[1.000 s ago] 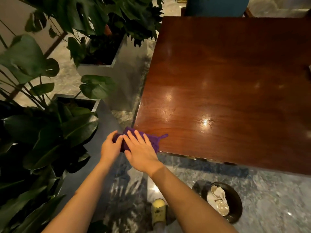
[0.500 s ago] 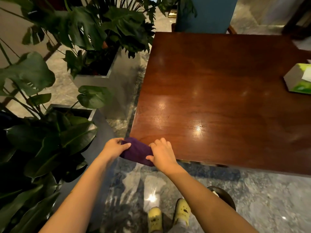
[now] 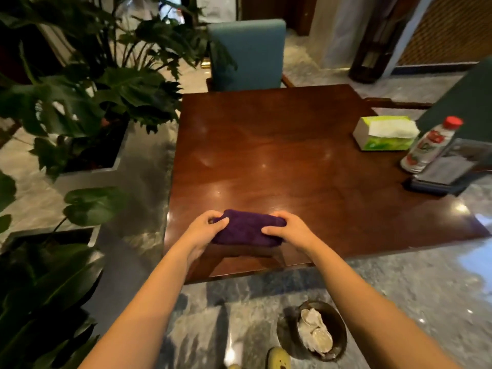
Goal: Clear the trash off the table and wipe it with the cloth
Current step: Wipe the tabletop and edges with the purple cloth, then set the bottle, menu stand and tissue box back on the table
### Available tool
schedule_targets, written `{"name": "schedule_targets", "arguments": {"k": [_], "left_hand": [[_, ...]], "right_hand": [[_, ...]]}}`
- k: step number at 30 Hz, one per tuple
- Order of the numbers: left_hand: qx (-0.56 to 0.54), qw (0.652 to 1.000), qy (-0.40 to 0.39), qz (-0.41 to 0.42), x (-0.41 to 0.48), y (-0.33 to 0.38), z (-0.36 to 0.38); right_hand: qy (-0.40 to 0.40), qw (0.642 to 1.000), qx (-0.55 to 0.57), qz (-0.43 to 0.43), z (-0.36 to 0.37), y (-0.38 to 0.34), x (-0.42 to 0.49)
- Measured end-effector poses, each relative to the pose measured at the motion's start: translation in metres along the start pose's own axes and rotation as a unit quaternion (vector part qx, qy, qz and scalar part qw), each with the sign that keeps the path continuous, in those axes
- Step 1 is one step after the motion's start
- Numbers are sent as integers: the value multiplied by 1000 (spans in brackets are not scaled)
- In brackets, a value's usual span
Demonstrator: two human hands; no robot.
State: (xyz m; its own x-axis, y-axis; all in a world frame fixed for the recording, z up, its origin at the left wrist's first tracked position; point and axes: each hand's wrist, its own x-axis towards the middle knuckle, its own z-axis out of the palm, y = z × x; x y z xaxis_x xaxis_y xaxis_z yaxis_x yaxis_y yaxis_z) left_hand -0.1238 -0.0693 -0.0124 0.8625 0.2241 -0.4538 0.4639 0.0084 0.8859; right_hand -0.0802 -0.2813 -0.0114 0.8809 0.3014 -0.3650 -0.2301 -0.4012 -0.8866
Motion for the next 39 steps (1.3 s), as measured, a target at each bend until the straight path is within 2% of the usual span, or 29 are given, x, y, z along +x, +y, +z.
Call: {"name": "schedule_targets", "arguments": {"k": [5, 10, 17, 22, 29, 34, 39], "left_hand": [[-39, 998, -28, 36, 13, 25, 63], [-68, 994, -84, 32, 18, 33, 139], [-14, 987, -157, 18, 21, 39, 272], [31, 982, -184, -4, 28, 45, 371], [77, 985, -156, -22, 40, 43, 499], [130, 985, -114, 4, 50, 38, 548], [196, 975, -99, 1, 64, 32, 572]], "right_hand": [[100, 989, 111, 0, -68, 8, -17], [201, 969, 145, 13, -126, 43, -35], [297, 940, 162, 50, -232, 106, -61], [311, 937, 143, 67, -322, 144, -64], [346, 929, 85, 101, -429, 198, -50], [331, 936, 47, 114, -472, 219, -35], [276, 951, -39, 134, -498, 231, -18]]}}
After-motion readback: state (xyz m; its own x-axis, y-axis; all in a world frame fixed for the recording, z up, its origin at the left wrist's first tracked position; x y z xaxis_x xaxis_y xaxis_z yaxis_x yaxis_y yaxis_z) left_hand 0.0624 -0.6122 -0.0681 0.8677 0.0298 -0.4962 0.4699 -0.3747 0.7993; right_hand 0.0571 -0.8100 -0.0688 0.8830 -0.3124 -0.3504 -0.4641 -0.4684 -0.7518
